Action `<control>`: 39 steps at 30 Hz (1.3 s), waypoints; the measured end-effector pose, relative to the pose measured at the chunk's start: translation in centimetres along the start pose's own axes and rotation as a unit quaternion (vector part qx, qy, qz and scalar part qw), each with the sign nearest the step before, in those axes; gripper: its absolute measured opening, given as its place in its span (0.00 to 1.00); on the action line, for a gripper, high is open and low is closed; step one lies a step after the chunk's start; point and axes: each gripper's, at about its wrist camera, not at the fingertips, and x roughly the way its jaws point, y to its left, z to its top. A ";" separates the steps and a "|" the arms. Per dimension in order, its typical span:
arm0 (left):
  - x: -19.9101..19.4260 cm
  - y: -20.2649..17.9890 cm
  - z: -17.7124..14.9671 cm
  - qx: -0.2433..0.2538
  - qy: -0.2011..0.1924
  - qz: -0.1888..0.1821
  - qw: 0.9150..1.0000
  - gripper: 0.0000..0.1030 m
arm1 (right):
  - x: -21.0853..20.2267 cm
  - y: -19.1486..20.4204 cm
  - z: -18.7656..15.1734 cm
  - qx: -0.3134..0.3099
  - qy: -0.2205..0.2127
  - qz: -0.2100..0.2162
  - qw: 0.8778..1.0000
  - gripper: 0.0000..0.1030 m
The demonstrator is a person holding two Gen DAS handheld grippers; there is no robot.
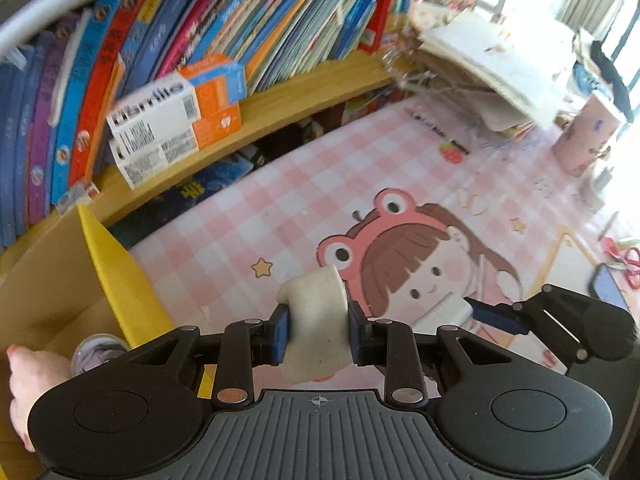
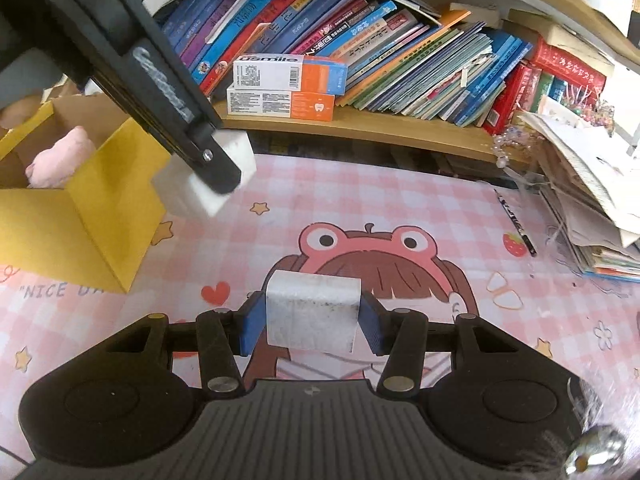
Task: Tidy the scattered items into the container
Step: 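Lift and carry cube in left tool while right tool carries plug to yellow box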
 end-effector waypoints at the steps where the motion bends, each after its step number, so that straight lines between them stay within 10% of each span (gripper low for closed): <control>1: -0.8 -0.2 -0.4 0.004 -0.009 -0.002 1.000 0.27 | -0.4 0.1 0.0 -0.002 -0.001 0.000 1.000 0.46; 14: -10.1 0.1 -6.8 0.022 -0.117 0.029 0.992 0.26 | -5.5 2.6 0.2 -0.034 -0.014 0.019 0.999 0.46; 39: -17.4 5.3 -18.1 -0.062 -0.183 0.140 0.971 0.26 | -9.5 10.0 4.7 -0.103 -0.041 0.092 0.990 0.46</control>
